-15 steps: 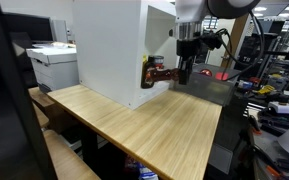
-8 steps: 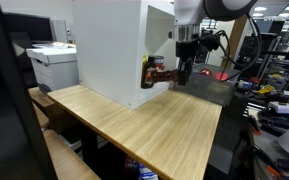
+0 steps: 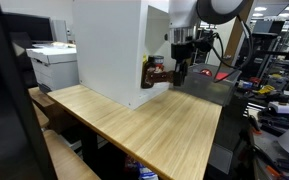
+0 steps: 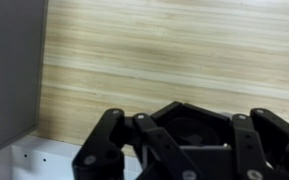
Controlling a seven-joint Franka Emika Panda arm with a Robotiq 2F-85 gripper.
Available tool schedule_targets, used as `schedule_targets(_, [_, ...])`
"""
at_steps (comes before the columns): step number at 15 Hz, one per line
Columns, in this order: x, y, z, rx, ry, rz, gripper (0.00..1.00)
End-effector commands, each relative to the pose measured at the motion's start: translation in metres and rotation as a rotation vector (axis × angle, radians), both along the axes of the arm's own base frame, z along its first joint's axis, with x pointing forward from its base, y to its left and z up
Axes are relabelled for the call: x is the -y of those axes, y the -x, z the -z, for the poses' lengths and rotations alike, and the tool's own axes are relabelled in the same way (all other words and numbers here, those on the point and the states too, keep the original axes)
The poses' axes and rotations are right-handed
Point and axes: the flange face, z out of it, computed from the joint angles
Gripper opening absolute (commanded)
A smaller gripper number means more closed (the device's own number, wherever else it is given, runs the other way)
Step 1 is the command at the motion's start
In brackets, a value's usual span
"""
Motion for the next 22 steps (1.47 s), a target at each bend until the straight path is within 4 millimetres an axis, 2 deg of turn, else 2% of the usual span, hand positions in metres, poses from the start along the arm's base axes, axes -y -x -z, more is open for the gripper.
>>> schedule_targets(1, [-0.005,-0.010,-0.001,0.026,-0.025,-0.045,0.00])
schedule_targets(11, [-0.012,-0.024,0.012,0.036,-0.040,-0.070,0.00])
schedule_targets(22, [0.000,-0.031,0.018,0.009,-0.044,-0.049,0.00])
